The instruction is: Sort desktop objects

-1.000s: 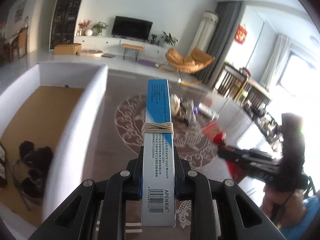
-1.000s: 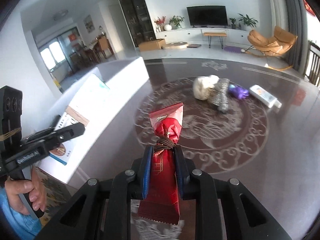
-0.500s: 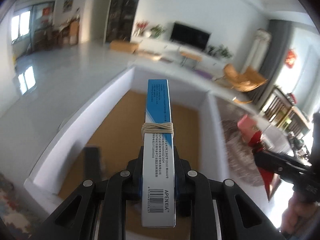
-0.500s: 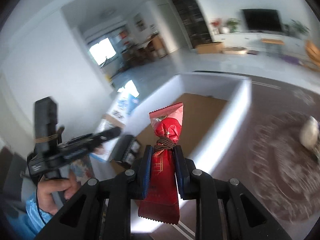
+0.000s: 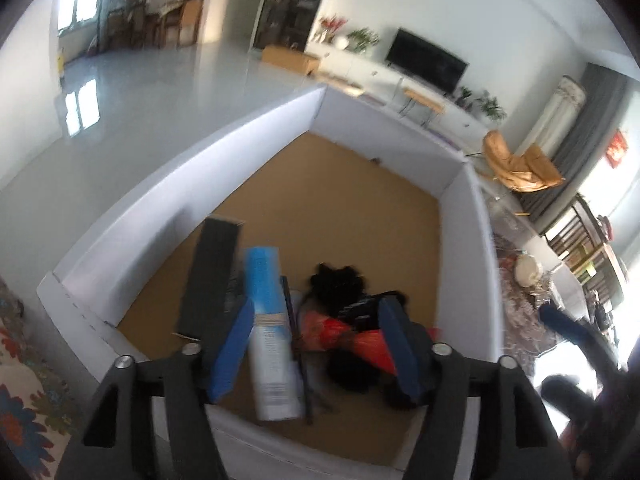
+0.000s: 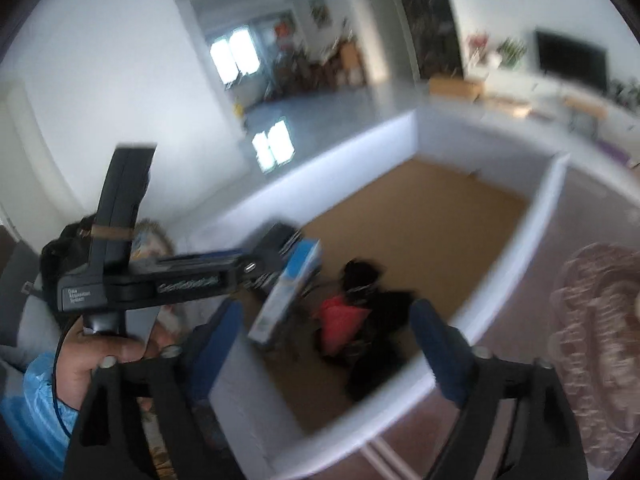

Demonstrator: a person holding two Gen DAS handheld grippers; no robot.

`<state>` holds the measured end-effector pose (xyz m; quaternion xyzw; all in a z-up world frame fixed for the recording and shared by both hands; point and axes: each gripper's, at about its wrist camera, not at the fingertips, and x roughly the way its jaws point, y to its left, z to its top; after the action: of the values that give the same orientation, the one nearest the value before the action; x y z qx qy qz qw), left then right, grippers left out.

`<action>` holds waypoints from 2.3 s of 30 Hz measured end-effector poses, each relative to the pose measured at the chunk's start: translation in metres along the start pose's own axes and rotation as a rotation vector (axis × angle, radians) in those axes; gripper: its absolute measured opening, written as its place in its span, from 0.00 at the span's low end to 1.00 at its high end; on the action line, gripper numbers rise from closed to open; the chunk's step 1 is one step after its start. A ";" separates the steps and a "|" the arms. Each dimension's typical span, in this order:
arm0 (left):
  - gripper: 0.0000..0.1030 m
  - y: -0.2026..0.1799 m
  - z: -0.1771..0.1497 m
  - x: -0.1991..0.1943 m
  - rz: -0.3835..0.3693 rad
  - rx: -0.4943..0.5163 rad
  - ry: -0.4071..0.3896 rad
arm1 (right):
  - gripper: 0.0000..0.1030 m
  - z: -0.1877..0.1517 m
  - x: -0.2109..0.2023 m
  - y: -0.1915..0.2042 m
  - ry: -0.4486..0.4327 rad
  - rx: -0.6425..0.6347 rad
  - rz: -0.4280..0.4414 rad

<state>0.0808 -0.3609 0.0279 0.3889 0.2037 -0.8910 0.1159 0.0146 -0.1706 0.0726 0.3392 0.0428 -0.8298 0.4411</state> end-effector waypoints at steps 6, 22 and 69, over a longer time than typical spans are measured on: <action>0.67 -0.078 -0.012 -0.025 -0.122 0.149 -0.033 | 1.00 -0.064 -0.048 -0.110 -0.021 0.127 -0.399; 1.00 -0.312 -0.139 0.065 -0.173 0.641 0.134 | 1.00 -0.182 -0.120 -0.303 0.169 0.464 -0.742; 1.00 -0.320 -0.116 0.161 -0.071 0.537 0.143 | 1.00 -0.170 -0.106 -0.307 0.184 0.416 -0.717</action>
<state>-0.0694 -0.0312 -0.0752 0.4603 -0.0184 -0.8868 -0.0370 -0.0897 0.1529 -0.0640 0.4571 0.0290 -0.8880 0.0409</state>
